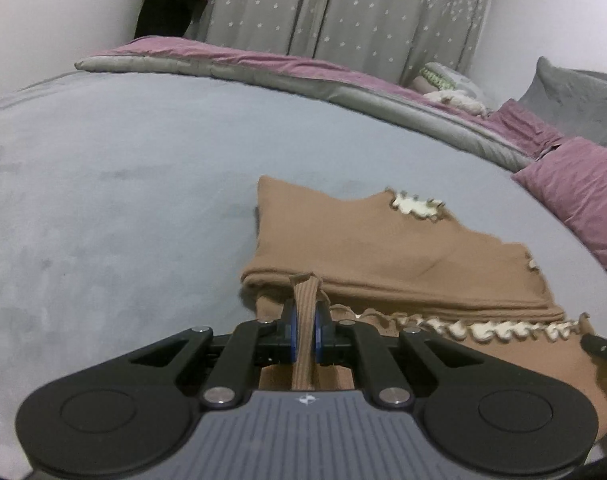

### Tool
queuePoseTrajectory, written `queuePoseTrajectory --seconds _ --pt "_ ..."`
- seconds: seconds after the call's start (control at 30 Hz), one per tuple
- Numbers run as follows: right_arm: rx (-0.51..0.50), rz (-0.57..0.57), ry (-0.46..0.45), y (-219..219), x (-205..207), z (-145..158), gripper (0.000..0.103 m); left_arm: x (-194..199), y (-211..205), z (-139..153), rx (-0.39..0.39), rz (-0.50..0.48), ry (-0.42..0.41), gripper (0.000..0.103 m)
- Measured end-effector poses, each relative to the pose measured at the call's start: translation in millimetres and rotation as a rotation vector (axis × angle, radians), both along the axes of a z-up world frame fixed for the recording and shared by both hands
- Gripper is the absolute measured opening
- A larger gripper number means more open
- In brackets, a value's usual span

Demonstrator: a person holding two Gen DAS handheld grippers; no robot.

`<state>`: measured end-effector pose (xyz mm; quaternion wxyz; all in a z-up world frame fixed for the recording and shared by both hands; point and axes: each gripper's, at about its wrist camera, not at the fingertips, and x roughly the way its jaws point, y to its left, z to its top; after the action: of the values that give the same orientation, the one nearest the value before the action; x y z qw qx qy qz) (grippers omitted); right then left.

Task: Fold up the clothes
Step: 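Lay the folded half on the sweater and open both grippers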

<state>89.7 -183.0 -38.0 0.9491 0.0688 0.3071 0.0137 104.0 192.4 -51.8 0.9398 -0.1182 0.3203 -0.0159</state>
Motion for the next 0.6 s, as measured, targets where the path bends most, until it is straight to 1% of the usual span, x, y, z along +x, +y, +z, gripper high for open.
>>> queuePoseTrajectory --seconds 0.07,0.13,0.2,0.23,0.3,0.33,0.37,0.4,0.43,0.47,0.53,0.6 --pt "0.001 0.000 0.005 -0.7 2.5 -6.0 0.010 2.0 -0.4 -10.0 0.011 0.005 0.023 0.007" --pt "-0.009 0.005 0.004 -0.2 4.7 -10.5 0.010 1.6 -1.8 -15.2 0.022 0.004 0.018 0.008" --pt "-0.029 0.013 0.002 2.6 6.3 -14.1 0.010 0.7 -4.3 -15.8 0.041 0.004 0.012 0.010" --pt "-0.038 0.017 0.000 4.1 6.7 -15.6 0.011 0.0 -5.8 -15.2 0.053 0.004 0.010 0.013" --pt "-0.044 0.020 -0.002 5.2 7.0 -16.8 0.011 -1.7 -9.2 -12.5 0.079 0.006 0.006 0.013" --pt "-0.042 0.021 -0.003 5.6 6.7 -16.6 0.014 -2.9 -10.6 -10.0 0.092 0.008 0.004 0.015" --pt "-0.036 0.015 -0.004 4.8 6.0 -15.6 0.015 -4.0 -12.0 -7.6 0.106 0.010 0.002 0.020" --pt "-0.030 0.009 -0.006 3.9 5.4 -14.6 0.021 -5.7 -13.4 -4.7 0.127 0.018 -0.003 0.024" --pt "-0.023 -0.001 -0.011 2.5 4.5 -11.9 0.036 -8.6 -15.1 -0.6 0.160 0.037 -0.015 0.035" --pt "-0.015 -0.011 -0.017 1.1 3.5 -9.1 0.042 -11.6 -16.5 4.0 0.187 0.054 -0.033 0.041" --pt "-0.010 -0.018 -0.050 1.5 -0.6 -0.9 0.045 -16.8 -18.9 12.0 0.207 0.067 -0.070 0.044" --pt "-0.011 -0.016 -0.081 4.0 -4.1 7.1 0.046 -20.9 -22.6 19.0 0.196 0.047 -0.104 0.045"
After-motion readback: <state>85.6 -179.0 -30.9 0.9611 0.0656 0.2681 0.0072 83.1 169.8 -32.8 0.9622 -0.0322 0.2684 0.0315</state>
